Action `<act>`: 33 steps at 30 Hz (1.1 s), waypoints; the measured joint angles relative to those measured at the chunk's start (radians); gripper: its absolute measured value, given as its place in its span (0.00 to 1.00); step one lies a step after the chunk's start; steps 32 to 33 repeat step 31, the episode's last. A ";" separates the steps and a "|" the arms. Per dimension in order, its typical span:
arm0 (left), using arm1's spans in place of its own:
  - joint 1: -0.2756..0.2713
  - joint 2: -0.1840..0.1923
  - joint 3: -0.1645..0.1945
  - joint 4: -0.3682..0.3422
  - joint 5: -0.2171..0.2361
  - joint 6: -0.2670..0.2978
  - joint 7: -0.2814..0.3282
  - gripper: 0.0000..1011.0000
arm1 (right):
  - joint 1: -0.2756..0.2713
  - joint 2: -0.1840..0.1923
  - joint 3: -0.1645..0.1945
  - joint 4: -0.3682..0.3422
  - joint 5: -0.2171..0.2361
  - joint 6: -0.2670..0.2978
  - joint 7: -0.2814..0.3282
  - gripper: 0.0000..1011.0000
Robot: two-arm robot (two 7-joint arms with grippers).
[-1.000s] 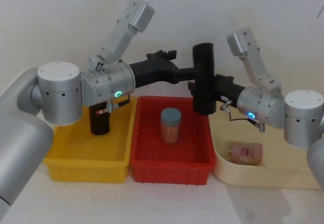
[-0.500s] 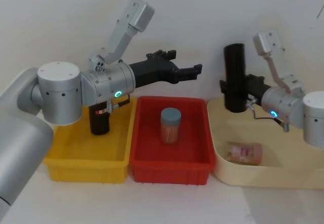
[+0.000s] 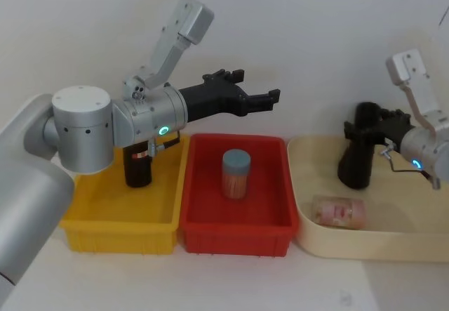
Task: Pick up the garbage bag with the one hand and transfer it to the other hand.
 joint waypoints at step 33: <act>0.000 0.000 0.000 0.000 0.000 0.000 0.000 0.99 | -0.013 0.043 0.005 -0.008 -0.027 0.024 -0.009 0.99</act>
